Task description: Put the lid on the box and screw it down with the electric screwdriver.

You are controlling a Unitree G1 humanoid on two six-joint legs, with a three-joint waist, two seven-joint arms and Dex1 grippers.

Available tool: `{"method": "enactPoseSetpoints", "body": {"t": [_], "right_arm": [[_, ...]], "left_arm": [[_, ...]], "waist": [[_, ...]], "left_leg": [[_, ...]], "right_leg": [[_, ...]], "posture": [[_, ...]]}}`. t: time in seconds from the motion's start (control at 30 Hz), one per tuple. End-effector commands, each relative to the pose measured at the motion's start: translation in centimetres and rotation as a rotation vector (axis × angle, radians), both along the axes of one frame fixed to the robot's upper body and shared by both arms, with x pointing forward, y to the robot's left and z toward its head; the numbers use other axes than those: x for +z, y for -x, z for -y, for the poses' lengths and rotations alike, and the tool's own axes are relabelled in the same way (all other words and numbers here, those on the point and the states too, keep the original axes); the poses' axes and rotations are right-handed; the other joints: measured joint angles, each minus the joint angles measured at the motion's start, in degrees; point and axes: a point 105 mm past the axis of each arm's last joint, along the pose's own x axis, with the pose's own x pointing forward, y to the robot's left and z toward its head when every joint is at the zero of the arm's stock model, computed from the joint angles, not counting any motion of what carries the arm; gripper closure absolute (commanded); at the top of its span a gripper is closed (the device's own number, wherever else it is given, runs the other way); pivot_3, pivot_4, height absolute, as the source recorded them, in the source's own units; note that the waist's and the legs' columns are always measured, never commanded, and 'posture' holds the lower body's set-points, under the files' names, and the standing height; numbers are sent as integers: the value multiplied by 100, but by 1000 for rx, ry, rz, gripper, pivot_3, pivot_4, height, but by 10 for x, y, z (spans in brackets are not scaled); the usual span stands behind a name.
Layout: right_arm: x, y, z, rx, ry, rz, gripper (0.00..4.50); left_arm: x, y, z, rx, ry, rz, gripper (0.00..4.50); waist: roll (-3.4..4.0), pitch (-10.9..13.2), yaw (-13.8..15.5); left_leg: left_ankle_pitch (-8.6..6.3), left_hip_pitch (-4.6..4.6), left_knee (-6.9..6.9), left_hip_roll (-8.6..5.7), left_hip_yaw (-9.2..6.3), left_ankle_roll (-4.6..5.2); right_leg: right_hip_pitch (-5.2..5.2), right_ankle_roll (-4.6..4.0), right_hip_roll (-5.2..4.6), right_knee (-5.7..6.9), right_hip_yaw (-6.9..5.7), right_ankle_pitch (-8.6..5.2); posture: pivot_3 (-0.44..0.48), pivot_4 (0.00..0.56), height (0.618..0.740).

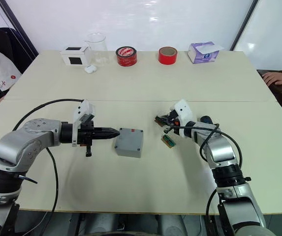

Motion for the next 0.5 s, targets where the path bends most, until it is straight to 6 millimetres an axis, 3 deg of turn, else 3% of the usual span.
{"method": "enactPoseSetpoints", "body": {"t": [0.03,0.27,0.37,0.5], "right_arm": [[16,4,2,2,-23,48,4421],[39,12,-3,12,-52,119,4421],[55,35,-26,149,-101,136,4421],[54,61,-48,284,-106,99,4421]], "left_arm": [[5,0,-3,1,-3,34,4500],[8,-3,-7,23,10,35,4500],[12,-6,-11,44,21,34,4500],[12,-4,-14,47,24,21,4500]], "waist": [[0,0,0],[0,0,1],[0,0,-1],[0,0,1]], "left_leg": [[0,0,0,0,0,0],[0,0,0,0,0,0],[0,0,0,1,-2,0],[0,0,0,4,-4,0]], "right_leg": [[0,0,0,0,0,0],[0,0,0,0,0,0],[0,0,1,0,0,0],[0,0,3,0,-3,0]], "posture": [[0,150,740],[0,150,740],[0,150,740],[0,150,740]]}}
